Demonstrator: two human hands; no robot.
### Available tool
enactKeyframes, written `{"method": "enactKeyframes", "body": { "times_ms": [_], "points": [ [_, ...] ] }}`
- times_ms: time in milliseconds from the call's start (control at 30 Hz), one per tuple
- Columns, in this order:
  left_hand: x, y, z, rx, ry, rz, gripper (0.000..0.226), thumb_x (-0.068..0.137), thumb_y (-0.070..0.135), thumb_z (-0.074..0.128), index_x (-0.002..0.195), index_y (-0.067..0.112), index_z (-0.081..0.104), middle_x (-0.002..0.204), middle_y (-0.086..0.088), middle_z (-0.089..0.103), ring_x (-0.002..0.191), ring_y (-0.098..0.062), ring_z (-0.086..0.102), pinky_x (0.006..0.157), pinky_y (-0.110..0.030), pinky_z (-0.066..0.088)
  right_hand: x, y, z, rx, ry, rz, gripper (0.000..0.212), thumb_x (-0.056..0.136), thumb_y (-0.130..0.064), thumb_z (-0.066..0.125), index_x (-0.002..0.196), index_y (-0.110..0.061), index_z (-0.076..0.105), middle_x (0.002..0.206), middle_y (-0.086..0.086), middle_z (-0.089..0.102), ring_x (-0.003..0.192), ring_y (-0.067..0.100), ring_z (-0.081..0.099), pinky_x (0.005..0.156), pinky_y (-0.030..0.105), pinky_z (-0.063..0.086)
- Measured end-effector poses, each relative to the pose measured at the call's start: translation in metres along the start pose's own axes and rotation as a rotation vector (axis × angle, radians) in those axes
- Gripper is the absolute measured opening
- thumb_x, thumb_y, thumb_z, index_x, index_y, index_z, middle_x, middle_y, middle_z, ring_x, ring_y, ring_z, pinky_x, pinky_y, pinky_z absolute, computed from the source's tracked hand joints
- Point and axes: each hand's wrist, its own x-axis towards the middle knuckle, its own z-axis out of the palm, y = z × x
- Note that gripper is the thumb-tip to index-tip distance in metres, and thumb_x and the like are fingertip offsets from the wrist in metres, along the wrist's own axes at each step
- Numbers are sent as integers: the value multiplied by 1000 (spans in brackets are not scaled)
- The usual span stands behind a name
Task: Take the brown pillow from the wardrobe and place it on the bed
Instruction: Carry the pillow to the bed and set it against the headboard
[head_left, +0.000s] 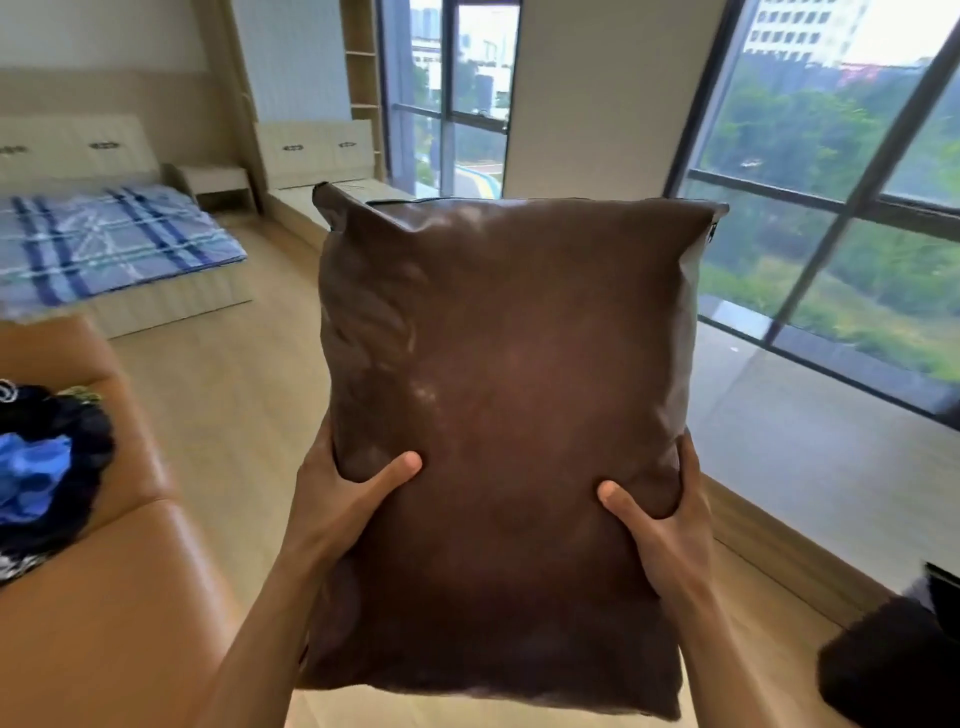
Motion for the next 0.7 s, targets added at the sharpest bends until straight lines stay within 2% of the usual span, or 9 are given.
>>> {"method": "enactKeyframes", "body": {
  "times_ms": [33,133,167,267,300,433,567,633,700],
  "points": [
    [19,-6,3,2,27,-12,121,41,87,80,146,36,52,135,13,68,122,-10,65,106,-43,53,24,5,14,8,-28,-4,121,49,-64,84,157,-48,33,134,-30,57,109,-24,56,84,3,45],
    [77,-24,15,-6,82,-33,121,40,88,80,146,36,53,134,14,68,121,-9,65,105,-41,53,91,20,56,19,-86,-12,119,50,-60,86,157,-49,34,142,-17,60,124,-2,61,101,25,51],
    [101,-32,19,-14,104,-33,121,40,89,79,145,37,53,133,15,68,119,-6,65,104,-38,53,117,25,72,21,-95,-22,120,49,-60,86,157,-49,34,144,-15,60,126,1,60,102,26,50],
    [169,-45,27,-18,141,-40,117,40,89,80,143,40,54,126,24,66,112,6,63,98,-29,51,188,33,117,12,-116,-42,119,48,-64,85,155,-52,34,140,-21,58,113,-24,53,86,1,43],
    [189,-47,29,-24,149,-45,113,41,86,82,141,41,55,125,26,67,110,7,64,97,-29,51,207,34,130,13,-123,-49,117,48,-64,85,154,-54,34,139,-25,58,111,-28,52,83,-1,42],
    [276,-55,33,-21,178,-42,101,50,69,87,141,39,56,126,24,68,112,7,65,97,-29,52,285,34,185,38,-168,-51,117,51,-64,86,154,-55,32,142,-26,56,116,-24,51,89,11,44],
    [350,-67,29,19,237,-30,102,50,70,85,142,39,55,125,27,66,111,12,63,89,-15,48,357,41,249,73,-216,-50,114,52,-59,86,154,-52,35,139,-26,59,120,-13,57,95,17,49],
    [384,-78,23,45,274,-40,102,49,70,85,142,37,55,124,25,67,109,16,62,86,-8,47,390,48,286,83,-264,-57,114,53,-59,87,154,-51,36,140,-25,59,123,-10,57,94,16,48],
    [424,-94,15,73,327,-60,106,48,72,84,143,33,55,126,20,67,109,10,65,88,-11,48,428,57,333,114,-309,-71,116,52,-59,87,155,-47,37,140,-26,58,119,-15,57,88,5,47]
  ]
}}
